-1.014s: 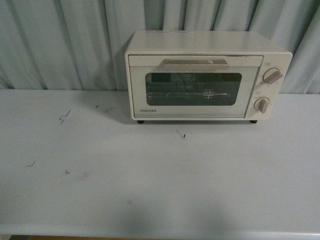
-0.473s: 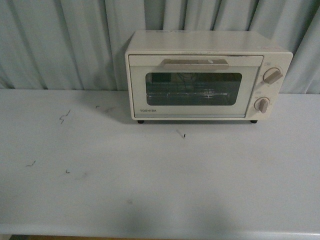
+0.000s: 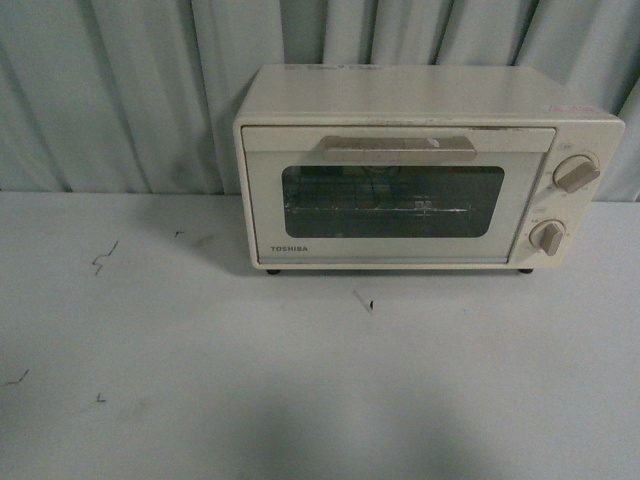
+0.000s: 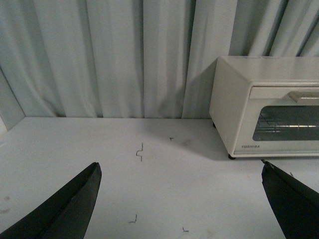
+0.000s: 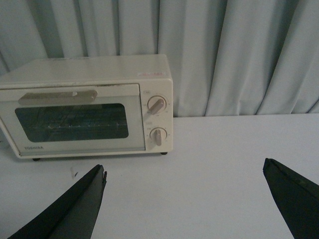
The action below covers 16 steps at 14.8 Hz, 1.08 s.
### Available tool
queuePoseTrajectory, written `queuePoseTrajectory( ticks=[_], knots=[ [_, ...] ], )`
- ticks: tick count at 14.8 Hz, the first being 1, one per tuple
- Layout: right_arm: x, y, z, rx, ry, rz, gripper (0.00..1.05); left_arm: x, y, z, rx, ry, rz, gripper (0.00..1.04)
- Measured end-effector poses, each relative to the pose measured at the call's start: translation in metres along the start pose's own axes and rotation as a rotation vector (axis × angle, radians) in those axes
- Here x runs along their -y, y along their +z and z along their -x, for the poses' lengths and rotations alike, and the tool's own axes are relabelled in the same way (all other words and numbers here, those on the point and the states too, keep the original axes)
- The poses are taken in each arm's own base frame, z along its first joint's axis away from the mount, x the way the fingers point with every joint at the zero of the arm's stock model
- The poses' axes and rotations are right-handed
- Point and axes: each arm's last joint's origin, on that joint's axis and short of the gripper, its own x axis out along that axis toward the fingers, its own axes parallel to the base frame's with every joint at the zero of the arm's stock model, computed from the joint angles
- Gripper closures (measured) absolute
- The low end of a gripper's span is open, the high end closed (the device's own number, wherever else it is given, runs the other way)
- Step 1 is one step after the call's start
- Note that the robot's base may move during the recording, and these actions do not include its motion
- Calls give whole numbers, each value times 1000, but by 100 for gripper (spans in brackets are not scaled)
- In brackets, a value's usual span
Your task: Open oven
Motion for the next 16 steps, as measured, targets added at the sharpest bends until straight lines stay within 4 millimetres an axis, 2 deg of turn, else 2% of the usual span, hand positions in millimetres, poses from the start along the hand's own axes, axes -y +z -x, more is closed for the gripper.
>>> queuePoseTrajectory(
  ticks=[14,15,16],
  knots=[
    [0,1,0,9,0,0,6,0,0,0,5,0,0,7],
    [0,1,0,9,0,0,6,1,-1,1,-117,56,70,7],
    [0,1,0,8,1,0,6,10,5,-6,-373,170,214,7]
  ],
)
